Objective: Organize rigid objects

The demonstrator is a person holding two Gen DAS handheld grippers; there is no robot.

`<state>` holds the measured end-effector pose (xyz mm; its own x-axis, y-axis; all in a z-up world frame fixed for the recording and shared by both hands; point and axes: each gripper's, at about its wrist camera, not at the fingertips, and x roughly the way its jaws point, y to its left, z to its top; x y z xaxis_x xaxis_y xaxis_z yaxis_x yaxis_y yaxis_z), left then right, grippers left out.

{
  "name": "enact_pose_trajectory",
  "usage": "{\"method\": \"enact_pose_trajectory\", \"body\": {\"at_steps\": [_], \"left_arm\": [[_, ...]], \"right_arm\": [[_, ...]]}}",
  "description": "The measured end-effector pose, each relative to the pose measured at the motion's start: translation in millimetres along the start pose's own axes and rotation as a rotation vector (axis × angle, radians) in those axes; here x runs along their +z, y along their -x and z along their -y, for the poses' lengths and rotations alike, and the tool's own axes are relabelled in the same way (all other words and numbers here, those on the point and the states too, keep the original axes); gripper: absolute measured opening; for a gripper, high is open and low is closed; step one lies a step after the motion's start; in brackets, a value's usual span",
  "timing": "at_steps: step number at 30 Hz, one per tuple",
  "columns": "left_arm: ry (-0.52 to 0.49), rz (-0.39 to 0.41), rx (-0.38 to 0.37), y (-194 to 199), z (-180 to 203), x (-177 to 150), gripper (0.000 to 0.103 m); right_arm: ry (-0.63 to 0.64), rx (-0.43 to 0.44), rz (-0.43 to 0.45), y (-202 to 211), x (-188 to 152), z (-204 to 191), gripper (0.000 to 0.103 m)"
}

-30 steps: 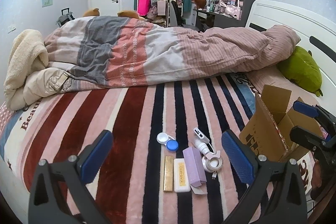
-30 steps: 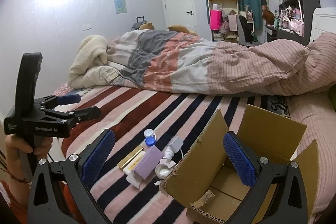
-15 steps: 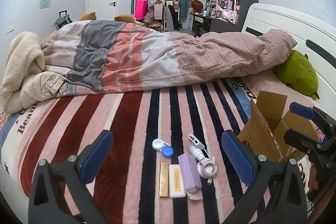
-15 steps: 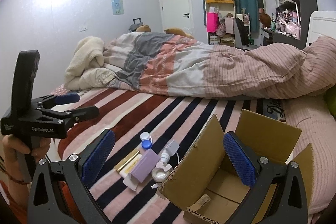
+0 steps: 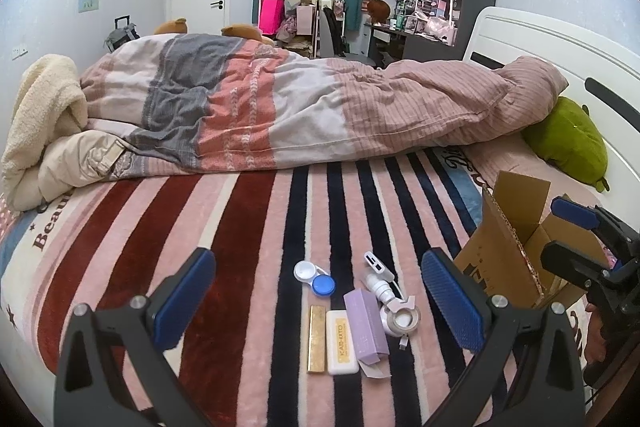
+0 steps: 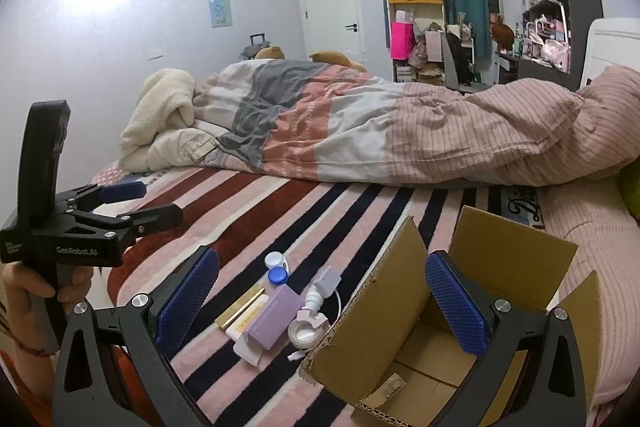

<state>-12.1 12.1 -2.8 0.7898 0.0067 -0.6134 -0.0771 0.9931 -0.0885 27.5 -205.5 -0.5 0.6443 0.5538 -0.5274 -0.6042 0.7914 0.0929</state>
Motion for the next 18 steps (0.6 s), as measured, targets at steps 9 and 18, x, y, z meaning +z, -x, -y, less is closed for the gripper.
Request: {"method": "enact_pose_trajectory", "body": {"at_steps": [9, 18], "left_arm": [[-0.002, 0.002, 0.011, 0, -1, -1, 0.102], [-0.005, 0.016, -0.006, 3, -3, -3, 0.103]], "right_arm": [[0.035, 0.001, 0.003, -4, -1, -10, 0.103], [0.085, -0.013, 0.034, 3, 0, -24, 0.103]]}}
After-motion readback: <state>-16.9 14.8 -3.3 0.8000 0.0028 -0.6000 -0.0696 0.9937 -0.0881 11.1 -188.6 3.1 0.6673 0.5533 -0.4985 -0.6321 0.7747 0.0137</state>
